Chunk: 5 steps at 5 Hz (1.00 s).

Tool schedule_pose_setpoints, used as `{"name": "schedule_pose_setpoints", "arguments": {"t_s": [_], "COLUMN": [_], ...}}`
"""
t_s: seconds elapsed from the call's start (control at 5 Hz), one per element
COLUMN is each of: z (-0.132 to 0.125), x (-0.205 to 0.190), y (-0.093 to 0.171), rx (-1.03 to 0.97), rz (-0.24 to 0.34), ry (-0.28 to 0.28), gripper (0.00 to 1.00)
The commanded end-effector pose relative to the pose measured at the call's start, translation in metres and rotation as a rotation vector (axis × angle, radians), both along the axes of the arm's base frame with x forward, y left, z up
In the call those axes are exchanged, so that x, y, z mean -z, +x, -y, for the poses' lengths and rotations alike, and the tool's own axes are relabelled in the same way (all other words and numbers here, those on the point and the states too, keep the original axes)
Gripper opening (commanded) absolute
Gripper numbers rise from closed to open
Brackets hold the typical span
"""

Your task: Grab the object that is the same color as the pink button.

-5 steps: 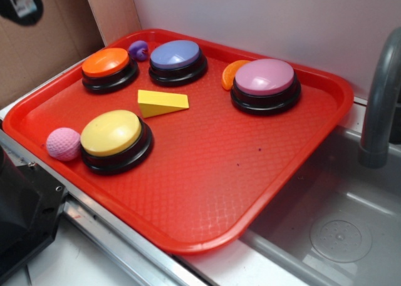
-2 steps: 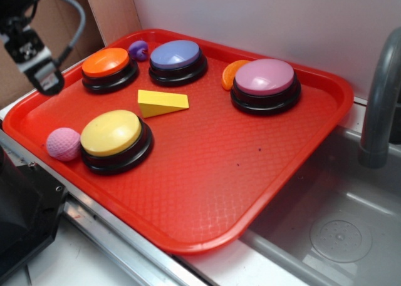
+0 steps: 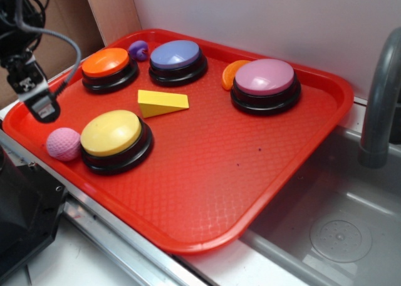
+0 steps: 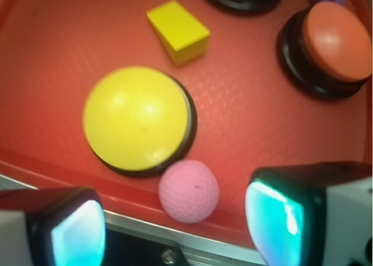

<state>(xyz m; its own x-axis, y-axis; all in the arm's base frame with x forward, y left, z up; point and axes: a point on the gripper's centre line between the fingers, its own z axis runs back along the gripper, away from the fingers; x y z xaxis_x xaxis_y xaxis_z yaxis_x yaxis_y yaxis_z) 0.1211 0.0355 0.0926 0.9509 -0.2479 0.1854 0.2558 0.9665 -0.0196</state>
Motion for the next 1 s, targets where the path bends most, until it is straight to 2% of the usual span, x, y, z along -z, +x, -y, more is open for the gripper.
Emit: {"name": "schedule_pose_setpoints", "arguments": {"t_s": [0.0,0.4,0.6,0.8], "z": [-0.022,-0.02,-0.019,-0.02], "x": [0.041,0.062,0.063,0.065], "y": [0.002,0.001,0.002,0.001], "rx": [0.043,0.142,0.15,0.135], "rz": [-0.04,-0.043,-0.022,-0.018], "ry": [0.004,0.011,-0.007,-0.021], "gripper": [1.0,1.0,0.0,0.0]}}
